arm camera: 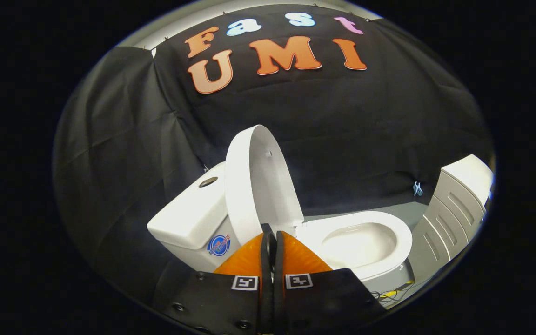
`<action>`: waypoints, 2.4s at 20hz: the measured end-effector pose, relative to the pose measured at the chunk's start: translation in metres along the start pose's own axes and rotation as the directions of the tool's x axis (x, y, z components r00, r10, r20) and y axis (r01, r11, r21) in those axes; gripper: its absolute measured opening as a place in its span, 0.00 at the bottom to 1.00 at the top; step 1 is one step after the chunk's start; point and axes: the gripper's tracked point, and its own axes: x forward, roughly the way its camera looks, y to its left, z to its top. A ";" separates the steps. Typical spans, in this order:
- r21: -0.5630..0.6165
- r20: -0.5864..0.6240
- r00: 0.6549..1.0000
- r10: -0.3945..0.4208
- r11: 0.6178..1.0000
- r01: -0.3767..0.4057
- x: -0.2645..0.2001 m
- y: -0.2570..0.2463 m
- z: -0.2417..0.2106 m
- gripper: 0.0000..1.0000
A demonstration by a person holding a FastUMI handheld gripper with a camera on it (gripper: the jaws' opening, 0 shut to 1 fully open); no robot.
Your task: Open the toilet lid.
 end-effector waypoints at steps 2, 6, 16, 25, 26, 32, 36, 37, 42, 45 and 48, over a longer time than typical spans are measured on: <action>-0.025 -0.003 1.000 0.006 1.000 -0.006 0.000 0.009 -0.002 0.08; -0.072 -0.009 1.000 0.011 0.997 -0.011 0.003 0.028 -0.006 0.08; -0.080 -0.116 0.992 0.052 0.995 -0.062 0.013 0.053 -0.030 0.29; -0.038 0.023 0.999 0.049 0.998 -0.048 -0.015 0.026 0.024 0.99; -0.031 0.044 0.998 0.048 0.998 -0.047 -0.020 0.019 0.037 0.99; -0.008 0.148 0.989 -0.005 1.000 0.006 -0.059 -0.039 0.111 0.99; -0.035 0.222 0.972 -0.076 0.996 0.086 -0.089 -0.084 0.155 0.98; -0.045 0.239 0.966 -0.096 0.993 0.110 -0.098 -0.095 0.166 0.99; -0.068 0.314 0.935 -0.165 0.978 0.196 -0.135 -0.127 0.197 0.98; -0.080 0.336 0.925 -0.180 0.973 0.218 -0.145 -0.131 0.206 0.98; -0.078 0.343 0.924 -0.170 0.975 0.209 -0.144 -0.126 0.207 0.98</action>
